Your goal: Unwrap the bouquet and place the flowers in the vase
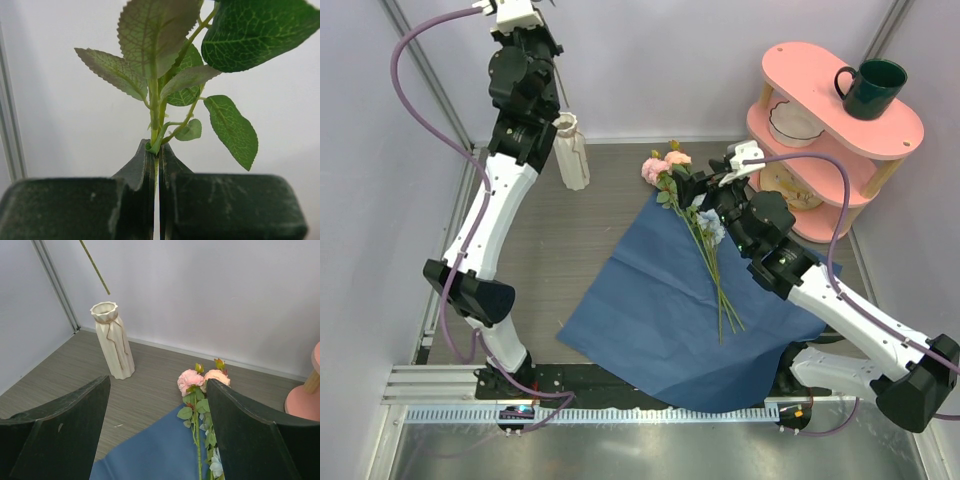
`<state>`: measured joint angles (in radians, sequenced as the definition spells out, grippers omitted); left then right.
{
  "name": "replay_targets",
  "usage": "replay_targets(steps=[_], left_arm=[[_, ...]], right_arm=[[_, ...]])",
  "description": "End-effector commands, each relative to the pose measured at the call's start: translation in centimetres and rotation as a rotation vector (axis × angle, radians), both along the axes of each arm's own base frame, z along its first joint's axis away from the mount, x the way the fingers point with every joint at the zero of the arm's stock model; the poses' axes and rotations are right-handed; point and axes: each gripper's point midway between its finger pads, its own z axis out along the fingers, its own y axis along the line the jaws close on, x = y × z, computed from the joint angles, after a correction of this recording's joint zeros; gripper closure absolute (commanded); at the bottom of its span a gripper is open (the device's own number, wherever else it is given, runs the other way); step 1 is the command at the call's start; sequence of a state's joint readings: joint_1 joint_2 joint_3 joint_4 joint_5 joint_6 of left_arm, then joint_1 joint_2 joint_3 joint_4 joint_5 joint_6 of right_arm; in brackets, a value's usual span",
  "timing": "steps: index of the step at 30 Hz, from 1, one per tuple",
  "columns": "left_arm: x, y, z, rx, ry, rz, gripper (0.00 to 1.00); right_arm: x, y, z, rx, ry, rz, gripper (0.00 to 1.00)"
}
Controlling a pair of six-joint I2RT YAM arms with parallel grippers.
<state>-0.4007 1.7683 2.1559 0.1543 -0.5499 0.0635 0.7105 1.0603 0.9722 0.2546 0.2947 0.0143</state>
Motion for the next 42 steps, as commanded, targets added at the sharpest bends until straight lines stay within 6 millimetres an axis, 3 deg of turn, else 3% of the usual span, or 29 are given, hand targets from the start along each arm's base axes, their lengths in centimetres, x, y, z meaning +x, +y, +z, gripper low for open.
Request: replay_targets(steps=[1, 12, 23, 42], left_arm=[[-0.4, 1.2, 0.7, -0.017, -0.044, 0.038, 1.00], [1.8, 1.6, -3.9, -0.011, 0.039, 0.077, 1.00], [5.8, 2.2, -11.2, -0.059, 0.162, 0.077, 1.00], [10.4, 3.3, -19.7, -0.063, 0.341, 0.113, 1.00]], right_arm=[[0.1, 0.1, 1.4, 0.042, -0.033, 0.008, 0.16], [0.7, -0.4, 0.8, 0.047, -0.019, 0.002, 0.16], [1.2, -0.8, 0.4, 0.050, -0.009, -0.004, 0.16], [2.4, -0.6, -0.9, 0.048, 0.021, 0.000, 0.16]])
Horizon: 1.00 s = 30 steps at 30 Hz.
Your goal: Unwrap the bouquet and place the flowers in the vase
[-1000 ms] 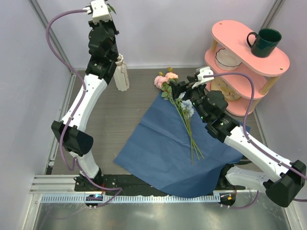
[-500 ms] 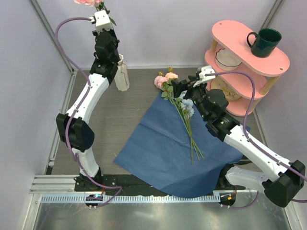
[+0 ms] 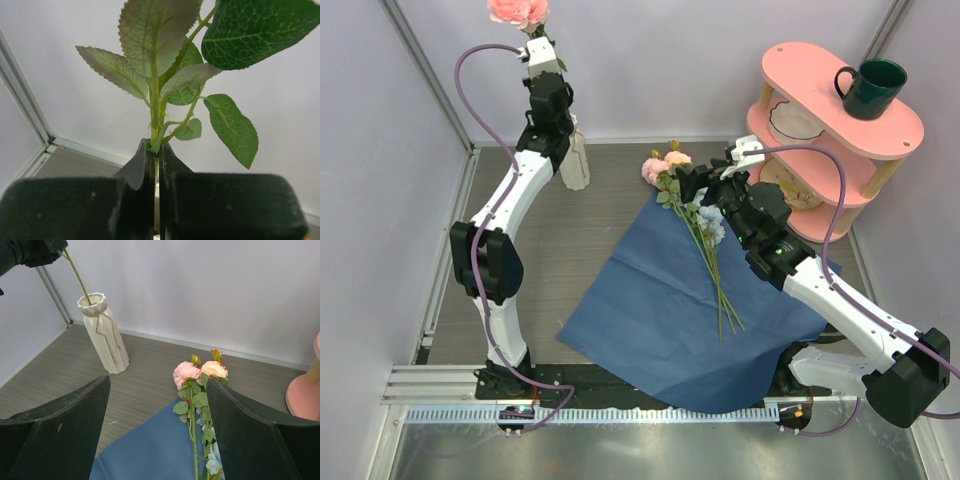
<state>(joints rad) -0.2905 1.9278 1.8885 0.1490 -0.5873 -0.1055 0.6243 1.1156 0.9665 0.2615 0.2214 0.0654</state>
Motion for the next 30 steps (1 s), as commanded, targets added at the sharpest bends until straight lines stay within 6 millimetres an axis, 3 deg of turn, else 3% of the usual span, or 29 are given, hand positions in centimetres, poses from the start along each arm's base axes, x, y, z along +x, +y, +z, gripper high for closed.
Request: replay_targets(steps=[1, 17, 27, 30], left_arm=[[0.4, 0.7, 0.5, -0.033, -0.025, 0.021, 1.00], [1.1, 0.5, -3.7, -0.017, 0.049, 0.015, 1.00], [1.3, 0.4, -5.2, -0.020, 0.079, 0.018, 1.00], [0.9, 0.7, -4.9, -0.018, 0.082, 0.027, 0.92]], right_arm=[[0.1, 0.1, 1.3, 0.042, -0.037, 0.006, 0.16], [0.4, 0.2, 0.9, 0.040, -0.026, 0.008, 0.16], [0.6, 0.1, 0.7, 0.038, -0.022, 0.008, 0.16], [0.6, 0.3, 0.6, 0.038, -0.020, 0.013, 0.16]])
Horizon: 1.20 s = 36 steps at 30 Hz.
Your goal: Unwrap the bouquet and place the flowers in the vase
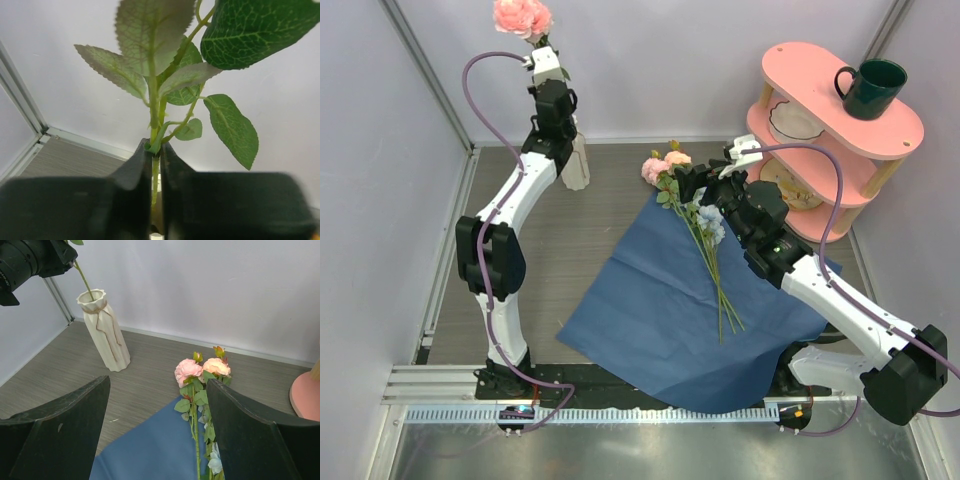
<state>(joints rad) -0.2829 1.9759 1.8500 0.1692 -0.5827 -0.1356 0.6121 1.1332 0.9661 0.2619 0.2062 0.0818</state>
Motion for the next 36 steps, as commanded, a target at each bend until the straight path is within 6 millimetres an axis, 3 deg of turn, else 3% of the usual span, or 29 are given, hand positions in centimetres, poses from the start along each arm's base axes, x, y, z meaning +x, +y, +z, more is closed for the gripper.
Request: replay_targets(steps=[1, 2, 3, 4, 7, 11, 12, 13, 15, 17, 18, 19, 22, 26, 27, 28, 30, 31, 32, 34, 35, 36], left_arm=[[-0.6, 0.9, -0.6, -0.009, 0.026, 0.033, 0.79], [-0.9, 1.0, -0.1, -0.013, 0.019, 0.037, 0.71], [-1.1, 1.1, 0.1, -0.015, 0.017, 0.042, 0.52], [-1.2, 1.1, 0.5, -0.015, 0.013, 0.040, 0.45], [-1.7, 1.2, 1.3, -0.014, 0.008, 0.037, 0.29], [-2.9, 1.0, 1.0, -0.015, 0.042, 0.022, 0.20], [-3.7, 1.1, 2.2, -0.030, 0.021, 0.012, 0.15], [-4.1, 0.9, 1.1, -0.028, 0.044, 0.005, 0.11], [-5.8, 1.1, 2.5, -0.058, 0.017, -0.002, 0.05], [-7.2, 1.2, 1.6, -0.105, 0.030, -0.011, 0.03], [-8.8, 1.5, 3.5, -0.145, -0.015, -0.020, 0.02], [-9.4, 1.2, 2.2, -0.181, 0.002, -0.036, 0.02], [-12.8, 0.1, 3.0, -0.323, -0.034, -0.140, 0.02], [-17.5, -3.9, 2.6, -0.463, -0.042, -0.417, 0.04], [-18.7, -5.1, 2.3, -0.486, -0.027, -0.494, 0.04], [-19.8, -5.5, 0.2, -0.502, 0.023, -0.517, 0.04], [-22.3, -5.8, 0.4, -0.540, 0.026, -0.571, 0.04], [-23.6, -6.6, -1.9, -0.547, 0.112, -0.611, 0.04], [-25.0, -6.6, -1.4, -0.552, 0.105, -0.636, 0.04], [-27.1, -6.9, -3.8, -0.549, 0.210, -0.667, 0.05], [-28.4, -6.7, -3.2, -0.544, 0.201, -0.681, 0.05], [-29.3, -6.5, -4.5, -0.539, 0.250, -0.669, 0.05]], right_arm=[[0.1, 0.1, 1.3, 0.034, -0.038, 0.008, 0.16], [0.2, 0.2, 1.3, 0.035, -0.038, 0.009, 0.16], [0.2, 0.2, 1.3, 0.037, -0.039, 0.011, 0.16], [0.2, 0.1, 1.3, 0.038, -0.037, 0.008, 0.16], [0.2, 0.2, 1.3, 0.037, -0.037, 0.011, 0.16], [0.5, 0.3, 1.0, 0.035, -0.028, 0.011, 0.16], [0.5, 0.4, 1.0, 0.035, -0.028, 0.013, 0.16], [0.5, 0.4, 0.9, 0.034, -0.027, 0.011, 0.16], [0.6, 0.5, 0.8, 0.030, -0.022, 0.014, 0.16], [0.8, 0.6, 0.6, 0.026, -0.014, 0.016, 0.16], [0.9, 0.6, 0.5, 0.022, -0.011, 0.014, 0.16], [0.9, 0.8, 0.5, 0.018, -0.008, 0.019, 0.16], [1.6, 1.0, -0.2, -0.013, 0.020, 0.010, 0.16], [2.8, 1.6, -2.1, -0.106, 0.079, 0.019, 0.17], [2.9, 1.6, -3.3, -0.142, 0.120, 0.025, 0.17], [3.6, 2.1, -3.9, -0.176, 0.142, 0.032, 0.18], [3.6, 2.6, -6.5, -0.244, 0.235, 0.076, 0.20], [4.3, 2.9, -7.4, -0.290, 0.261, 0.092, 0.21], [3.9, 2.9, -9.6, -0.363, 0.327, 0.119, 0.21], [4.3, 3.4, -12.0, -0.435, 0.408, 0.158, 0.22], [3.8, 2.8, -13.9, -0.484, 0.484, 0.166, 0.24], [3.9, 2.5, -14.8, -0.503, 0.528, 0.167, 0.25]])
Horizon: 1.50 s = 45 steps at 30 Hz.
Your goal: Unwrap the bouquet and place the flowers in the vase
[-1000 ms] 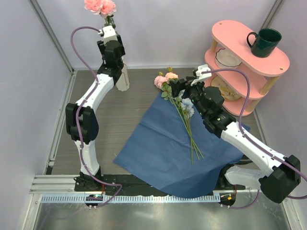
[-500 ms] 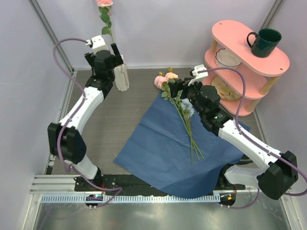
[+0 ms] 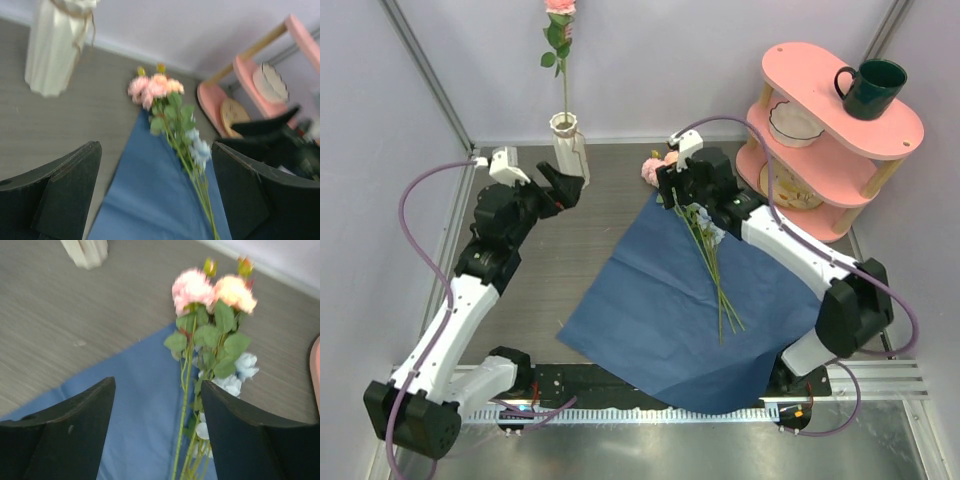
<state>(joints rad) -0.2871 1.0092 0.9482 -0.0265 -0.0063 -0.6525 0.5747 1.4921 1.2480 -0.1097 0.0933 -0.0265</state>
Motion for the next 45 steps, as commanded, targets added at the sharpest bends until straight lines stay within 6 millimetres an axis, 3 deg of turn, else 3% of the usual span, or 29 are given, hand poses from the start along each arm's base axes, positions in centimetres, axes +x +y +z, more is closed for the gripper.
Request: replay_targets(steps=[1, 2, 4, 5, 13, 19, 29, 38, 40, 41, 43, 45], left_arm=[[-5.0, -1.3, -1.9, -0.014, 0.109, -0.146, 0.05], [-5.6, -1.2, -2.0, -0.013, 0.114, -0.147, 0.05], [-7.0, -1.2, -2.2, -0.035, 0.119, -0.167, 0.05], [-7.5, -1.3, -2.2, -0.044, 0.121, -0.177, 0.05], [-9.7, -1.1, -3.0, -0.047, 0.144, -0.197, 0.05], [-9.4, -1.3, -3.8, -0.066, 0.151, -0.197, 0.05], [-8.6, -2.3, -4.2, -0.098, 0.169, -0.228, 0.06], [-8.5, -2.3, -4.5, -0.096, 0.172, -0.231, 0.06], [-8.5, -2.3, -4.7, -0.091, 0.174, -0.230, 0.06], [-8.5, -2.3, -4.6, -0.090, 0.172, -0.232, 0.06], [-8.5, -2.3, -4.7, -0.086, 0.176, -0.232, 0.06], [-8.5, -2.3, -4.8, -0.085, 0.176, -0.231, 0.06]], right_arm=[[-0.4, -1.1, -4.6, -0.175, 0.226, 0.060, 0.30], [-0.5, -1.7, -7.3, -0.223, 0.315, 0.046, 0.32], [0.5, -2.5, -8.3, -0.254, 0.350, -0.006, 0.37], [0.8, -3.1, -10.1, -0.279, 0.399, -0.028, 0.37], [2.3, -4.9, -13.4, -0.325, 0.468, -0.093, 0.50], [2.1, -4.7, -15.9, -0.358, 0.533, -0.056, 0.55], [1.8, -3.8, -18.0, -0.358, 0.586, 0.009, 0.63], [1.3, -2.2, -18.5, -0.327, 0.622, 0.087, 0.80], [1.5, -2.1, -17.6, -0.311, 0.595, 0.091, 0.87], [1.6, -2.0, -17.0, -0.303, 0.580, 0.092, 0.99], [2.2, -1.8, -14.2, -0.259, 0.496, 0.075, 0.99], [1.9, -2.2, -12.7, -0.238, 0.443, 0.056, 0.99]])
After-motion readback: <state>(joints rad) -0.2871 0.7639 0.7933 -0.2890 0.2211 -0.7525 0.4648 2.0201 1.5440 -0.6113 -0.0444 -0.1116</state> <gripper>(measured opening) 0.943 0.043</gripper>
